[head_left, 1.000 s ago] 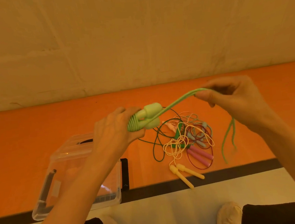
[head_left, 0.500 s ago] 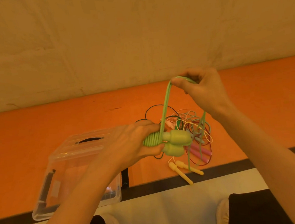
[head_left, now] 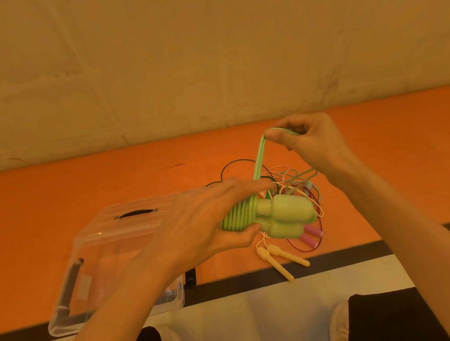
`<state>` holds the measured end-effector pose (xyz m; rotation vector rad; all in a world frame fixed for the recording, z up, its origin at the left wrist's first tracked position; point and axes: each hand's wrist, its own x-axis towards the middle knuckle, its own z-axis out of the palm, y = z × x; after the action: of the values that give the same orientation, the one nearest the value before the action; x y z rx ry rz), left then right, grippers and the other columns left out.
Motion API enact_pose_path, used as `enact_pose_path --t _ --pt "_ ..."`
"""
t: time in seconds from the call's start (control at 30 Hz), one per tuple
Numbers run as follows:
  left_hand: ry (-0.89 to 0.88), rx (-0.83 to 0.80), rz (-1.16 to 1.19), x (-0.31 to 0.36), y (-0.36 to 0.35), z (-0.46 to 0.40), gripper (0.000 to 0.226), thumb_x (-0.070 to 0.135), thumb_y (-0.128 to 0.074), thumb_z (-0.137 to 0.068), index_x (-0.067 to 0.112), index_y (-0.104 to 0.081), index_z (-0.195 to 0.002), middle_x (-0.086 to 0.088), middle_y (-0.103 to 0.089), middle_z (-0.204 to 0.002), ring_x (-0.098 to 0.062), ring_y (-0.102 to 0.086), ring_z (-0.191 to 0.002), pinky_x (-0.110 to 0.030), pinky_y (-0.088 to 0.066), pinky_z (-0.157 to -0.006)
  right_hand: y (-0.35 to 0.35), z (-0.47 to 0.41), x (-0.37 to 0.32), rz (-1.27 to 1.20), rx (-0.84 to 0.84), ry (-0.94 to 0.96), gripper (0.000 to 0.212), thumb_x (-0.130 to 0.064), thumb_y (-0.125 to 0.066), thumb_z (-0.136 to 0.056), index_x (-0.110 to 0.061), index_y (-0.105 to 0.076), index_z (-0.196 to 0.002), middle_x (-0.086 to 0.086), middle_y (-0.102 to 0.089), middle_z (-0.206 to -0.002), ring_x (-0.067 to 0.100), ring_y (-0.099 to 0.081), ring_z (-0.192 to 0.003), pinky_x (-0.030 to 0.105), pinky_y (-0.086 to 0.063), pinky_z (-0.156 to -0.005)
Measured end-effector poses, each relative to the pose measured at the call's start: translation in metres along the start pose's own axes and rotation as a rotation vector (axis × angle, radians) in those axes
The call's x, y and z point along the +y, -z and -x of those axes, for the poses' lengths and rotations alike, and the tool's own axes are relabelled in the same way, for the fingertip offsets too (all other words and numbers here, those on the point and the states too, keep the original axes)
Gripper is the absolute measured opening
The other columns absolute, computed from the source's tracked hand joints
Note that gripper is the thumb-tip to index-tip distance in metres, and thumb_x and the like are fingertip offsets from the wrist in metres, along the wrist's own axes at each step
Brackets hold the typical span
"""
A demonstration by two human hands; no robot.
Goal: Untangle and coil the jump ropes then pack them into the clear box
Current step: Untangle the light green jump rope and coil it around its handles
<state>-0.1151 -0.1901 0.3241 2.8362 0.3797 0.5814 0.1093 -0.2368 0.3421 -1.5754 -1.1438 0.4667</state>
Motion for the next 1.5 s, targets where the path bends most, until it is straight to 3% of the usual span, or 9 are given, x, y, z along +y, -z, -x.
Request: enact_pose_path --t 0.2,0.3,0.4,0.57,0.73,0.83,1.07,1.37,1.5 --pt "0.109 0.085 0.394 -0.005 0.000 0.005 0.053 0.050 -0.077 -0.072 0.041 -0.054 -0.118 0.021 -0.060 -0.114 -0.006 -0.061 -0.102 -0.039 -0.053 -0.076 0.010 -0.003 0.009 -0.055 -0.033 -0.065 0.009 -0.022 -0.079 -0.075 -0.016 -0.074 -0.079 -0.003 -0.063 -0.063 0.003 -0.050 -0.057 0.011 -0.038 -0.056" --pt "0.203 0.171 0.587 -0.013 0.005 0.006 0.051 0.040 -0.079 -0.072 0.033 -0.057 -0.117 0.011 -0.062 -0.111 -0.014 -0.062 -0.099 -0.031 -0.053 -0.079 0.022 -0.005 0.013 -0.073 -0.103 -0.096 0.008 -0.020 -0.073 -0.080 -0.013 -0.073 -0.085 -0.003 -0.064 -0.063 -0.001 -0.049 -0.056 0.009 -0.037 -0.056" --pt "0.236 0.247 0.706 -0.015 0.011 0.004 0.050 0.028 -0.080 -0.075 0.019 -0.058 -0.119 0.010 -0.065 -0.105 -0.005 -0.061 -0.091 -0.016 -0.047 -0.074 0.030 -0.002 0.015 -0.066 -0.182 -0.094 0.010 -0.017 -0.066 -0.087 -0.012 -0.074 -0.089 -0.004 -0.068 -0.068 0.000 -0.049 -0.061 0.011 -0.039 -0.059" --pt "0.377 0.352 0.774 -0.014 0.008 0.000 0.043 0.032 -0.073 -0.080 0.020 -0.057 -0.118 0.015 -0.062 -0.085 -0.001 -0.055 -0.071 -0.015 -0.044 -0.062 0.035 0.007 0.018 0.087 -0.292 -0.139 0.024 -0.029 -0.065 -0.087 -0.026 -0.073 -0.064 0.002 -0.063 -0.066 0.010 -0.043 -0.064 0.023 -0.036 -0.062" --pt "0.483 0.394 0.675 -0.018 0.000 -0.001 0.035 0.043 -0.068 -0.082 0.025 -0.056 -0.109 0.017 -0.057 -0.083 -0.002 -0.051 -0.071 -0.018 -0.042 -0.062 0.035 0.019 0.012 0.079 -0.532 -0.196 0.009 -0.022 -0.066 -0.084 -0.020 -0.075 -0.081 0.000 -0.070 -0.068 0.005 -0.054 -0.061 0.015 -0.043 -0.058" --pt "0.548 0.403 0.567 -0.019 -0.005 0.000 0.032 0.052 -0.063 -0.084 0.028 -0.052 -0.103 0.023 -0.053 -0.079 0.000 -0.048 -0.069 -0.017 -0.036 -0.059 0.034 0.025 0.010 0.064 -0.696 -0.212 0.018 -0.026 -0.066 -0.079 -0.012 -0.074 -0.088 0.009 -0.074 -0.080 0.012 -0.063 -0.071 0.022 -0.050 -0.068" --pt "0.614 0.395 0.374 -0.012 -0.007 -0.002 0.049 0.062 -0.054 -0.082 0.033 -0.039 -0.118 0.015 -0.054 -0.093 -0.002 -0.052 -0.077 -0.032 -0.046 -0.062 0.026 0.031 0.008 0.005 -0.929 -0.288 0.017 -0.017 -0.065 -0.082 -0.005 -0.072 -0.091 0.009 -0.073 -0.079 0.008 -0.064 -0.067 0.017 -0.049 -0.063" --pt "0.504 0.339 0.180 -0.019 -0.009 -0.002 0.047 0.055 -0.063 -0.082 0.032 -0.043 -0.119 0.016 -0.050 -0.097 -0.004 -0.048 -0.080 -0.026 -0.034 -0.058 0.028 0.034 0.000 -0.009 -0.897 -0.291 0.015 -0.016 -0.064 -0.085 -0.006 -0.075 -0.090 0.008 -0.073 -0.081 0.020 -0.066 -0.078 0.019 -0.051 -0.070" --pt "0.437 0.295 0.069 -0.020 -0.010 0.000 0.054 0.054 -0.062 -0.083 0.025 -0.044 -0.125 0.010 -0.049 -0.110 -0.005 -0.045 -0.083 -0.017 -0.032 -0.056 0.025 0.037 -0.009 -0.055 -0.913 -0.261 0.014 -0.018 -0.065 -0.084 -0.021 -0.077 -0.078 0.007 -0.073 -0.077 0.016 -0.066 -0.073 0.023 -0.050 -0.069"
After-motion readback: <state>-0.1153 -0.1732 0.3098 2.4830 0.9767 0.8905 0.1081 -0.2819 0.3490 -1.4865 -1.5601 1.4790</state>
